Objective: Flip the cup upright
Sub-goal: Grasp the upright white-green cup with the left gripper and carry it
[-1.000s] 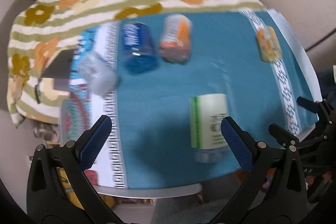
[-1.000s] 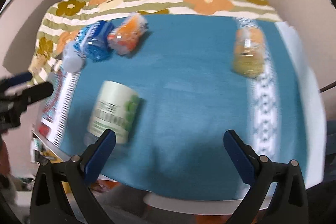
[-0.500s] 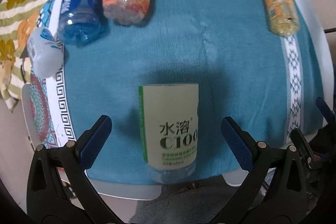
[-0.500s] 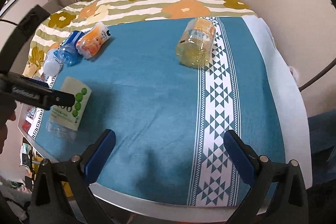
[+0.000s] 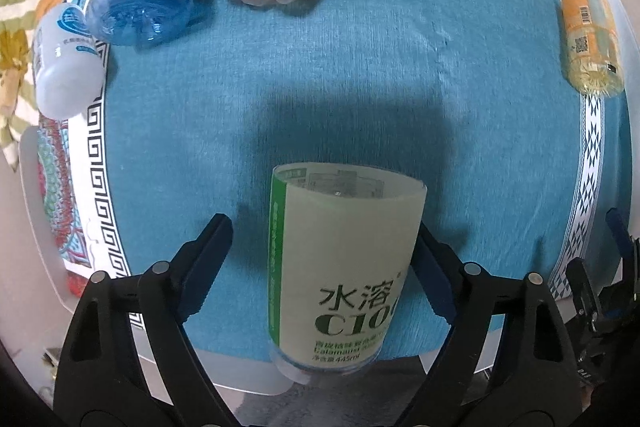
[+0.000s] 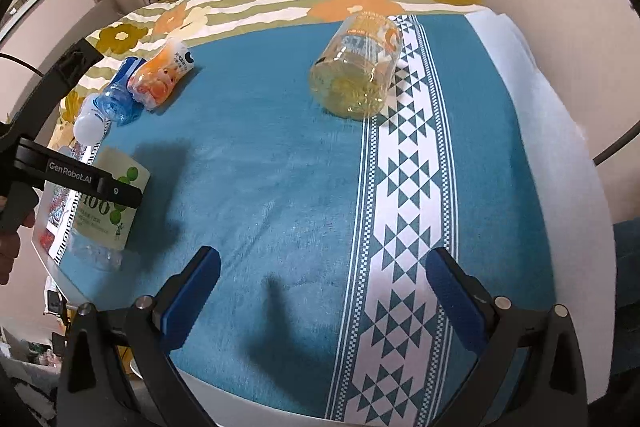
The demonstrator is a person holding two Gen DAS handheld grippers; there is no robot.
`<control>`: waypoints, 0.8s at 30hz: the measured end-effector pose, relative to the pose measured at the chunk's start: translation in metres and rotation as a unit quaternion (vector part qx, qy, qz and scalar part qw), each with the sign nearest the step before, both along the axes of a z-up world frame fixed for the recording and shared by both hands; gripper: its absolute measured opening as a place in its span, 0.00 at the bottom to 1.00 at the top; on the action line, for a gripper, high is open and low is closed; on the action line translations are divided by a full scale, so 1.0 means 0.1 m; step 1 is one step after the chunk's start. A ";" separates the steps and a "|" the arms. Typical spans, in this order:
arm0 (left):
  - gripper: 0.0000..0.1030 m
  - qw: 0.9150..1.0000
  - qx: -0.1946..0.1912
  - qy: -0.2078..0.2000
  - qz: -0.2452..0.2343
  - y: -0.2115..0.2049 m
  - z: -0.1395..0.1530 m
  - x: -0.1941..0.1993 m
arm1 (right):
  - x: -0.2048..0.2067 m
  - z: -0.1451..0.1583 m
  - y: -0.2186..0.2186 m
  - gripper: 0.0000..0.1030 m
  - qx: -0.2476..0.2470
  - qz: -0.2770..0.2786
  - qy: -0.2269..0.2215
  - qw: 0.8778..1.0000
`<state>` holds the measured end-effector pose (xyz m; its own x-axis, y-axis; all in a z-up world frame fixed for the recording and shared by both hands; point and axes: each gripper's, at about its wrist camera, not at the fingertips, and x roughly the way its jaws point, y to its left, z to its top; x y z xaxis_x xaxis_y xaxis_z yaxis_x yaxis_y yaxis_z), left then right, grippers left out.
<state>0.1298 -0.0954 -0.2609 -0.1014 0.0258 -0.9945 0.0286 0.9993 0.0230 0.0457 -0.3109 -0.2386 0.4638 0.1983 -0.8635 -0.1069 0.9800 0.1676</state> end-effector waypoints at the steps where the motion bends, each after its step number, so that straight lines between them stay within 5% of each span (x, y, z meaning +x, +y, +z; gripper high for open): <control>1: 0.84 1.000 -0.002 0.001 0.000 0.01 -0.01 0.01 | 0.00 0.00 0.01 1.00 -0.001 0.001 0.000 1.000; 4: 0.65 1.000 -0.010 0.006 0.001 -0.01 -0.04 0.00 | 0.02 -0.01 0.01 1.00 0.002 0.003 0.000 1.000; 16: 0.63 0.999 -0.038 -0.023 0.003 0.07 0.17 -0.09 | 0.03 0.09 0.00 1.00 0.009 0.001 -0.010 1.000; 24: 0.63 0.989 -0.074 -0.129 0.010 0.17 0.64 -0.28 | -0.03 0.29 0.09 1.00 0.010 0.012 -0.035 0.999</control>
